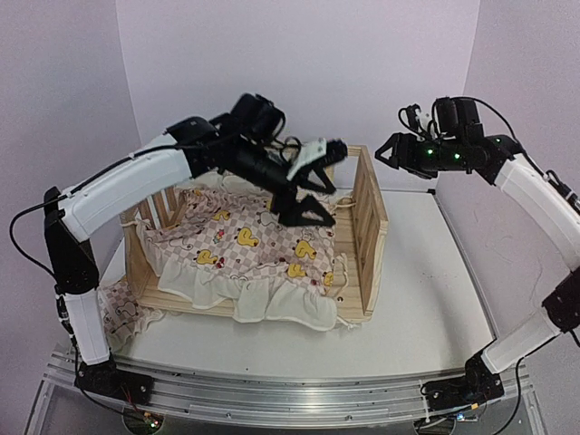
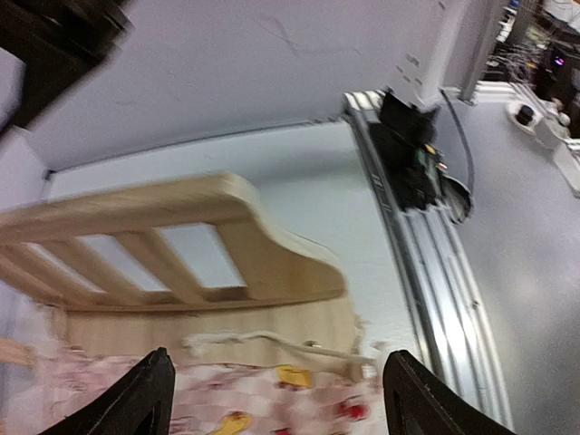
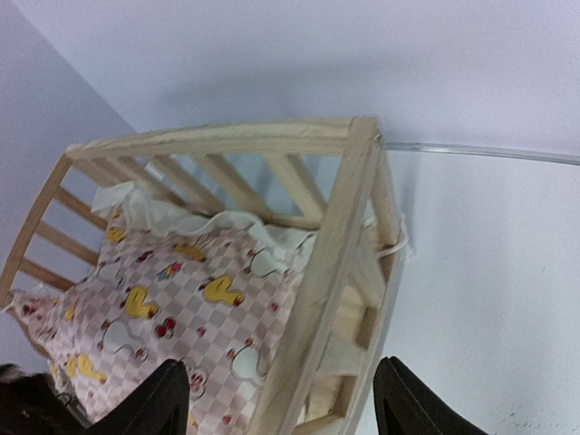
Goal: Set up the pet bed
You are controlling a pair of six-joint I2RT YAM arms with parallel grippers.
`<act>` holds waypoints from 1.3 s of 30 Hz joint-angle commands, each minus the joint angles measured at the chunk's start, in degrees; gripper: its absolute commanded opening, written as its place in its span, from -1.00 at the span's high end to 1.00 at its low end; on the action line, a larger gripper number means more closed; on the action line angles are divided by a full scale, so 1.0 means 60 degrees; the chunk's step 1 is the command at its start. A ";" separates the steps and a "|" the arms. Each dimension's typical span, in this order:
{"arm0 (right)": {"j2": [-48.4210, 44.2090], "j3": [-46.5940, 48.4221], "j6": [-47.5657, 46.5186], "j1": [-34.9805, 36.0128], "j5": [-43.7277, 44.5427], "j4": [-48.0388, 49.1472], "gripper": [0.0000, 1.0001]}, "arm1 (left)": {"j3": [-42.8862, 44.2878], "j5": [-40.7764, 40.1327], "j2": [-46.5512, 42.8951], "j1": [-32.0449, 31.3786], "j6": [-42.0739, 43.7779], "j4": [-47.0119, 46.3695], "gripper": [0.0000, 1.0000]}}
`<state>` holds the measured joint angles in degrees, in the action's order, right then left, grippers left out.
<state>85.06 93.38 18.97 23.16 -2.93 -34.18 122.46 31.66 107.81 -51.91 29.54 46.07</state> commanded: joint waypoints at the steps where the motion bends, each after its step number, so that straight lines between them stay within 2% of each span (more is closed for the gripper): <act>1: 0.1130 0.1439 0.0124 -0.0292 -0.0349 -0.0047 -0.44 | 0.0557 -0.3712 -0.0926 0.1535 -0.0548 0.0643 -0.77; 2: 0.1442 0.1698 0.0168 -0.0308 -0.0542 -0.0047 -0.45 | 0.0196 -0.4552 -0.1260 0.1831 -0.0344 0.0453 -0.81; 4: 0.2062 0.2269 0.0238 -0.0307 -0.0863 -0.0054 -0.46 | -0.0049 -0.5105 -0.1545 0.3070 -0.0378 0.0489 -0.88; 7: 0.2711 0.2726 0.0328 -0.0308 -0.0934 -0.0060 -0.46 | -0.0379 -0.5186 -0.1733 0.5041 -0.0812 0.0681 -0.90; 9: 0.2880 0.2784 0.0388 -0.0314 -0.0960 -0.0055 -0.45 | -0.0702 -0.5176 -0.1851 0.5691 -0.0948 0.0961 -0.90; 13: 0.2847 0.2601 0.0419 -0.0314 -0.1090 -0.0045 -0.43 | -0.1442 -0.5151 -0.2189 0.6653 -0.1138 0.1218 -0.91; 16: 0.2594 0.2185 0.0371 -0.0311 -0.0894 -0.0029 -0.42 | -0.1709 -0.4264 -0.2204 0.7300 -0.1577 0.1613 -0.85; 20: 0.2357 0.1718 0.0398 -0.0310 -0.0777 -0.0016 -0.42 | -0.2093 -0.2847 -0.2273 0.7341 -0.1853 0.1780 -0.76; 23: 0.2136 0.1431 0.0526 -0.0309 -0.0717 -0.0010 -0.41 | -0.2130 -0.3264 -0.2051 0.7339 -0.1702 0.1860 -0.71; 29: 0.1662 0.0945 0.0661 -0.0314 -0.0645 -0.0001 -0.37 | -0.1950 -0.2895 -0.1356 0.7335 -0.1447 0.2358 -0.38; 36: 0.0787 0.0522 0.0263 -0.0306 -0.0317 -0.0026 -0.38 | -0.1879 -0.2713 -0.1128 0.7252 -0.0876 0.2369 0.35; 39: 0.0389 0.0434 0.0000 -0.0310 -0.0212 -0.0049 -0.39 | -0.1879 -0.2560 -0.0988 0.6844 -0.0633 0.2234 0.63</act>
<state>92.40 96.50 21.40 21.19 -5.92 -35.20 109.89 10.31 100.07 -7.63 17.21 58.03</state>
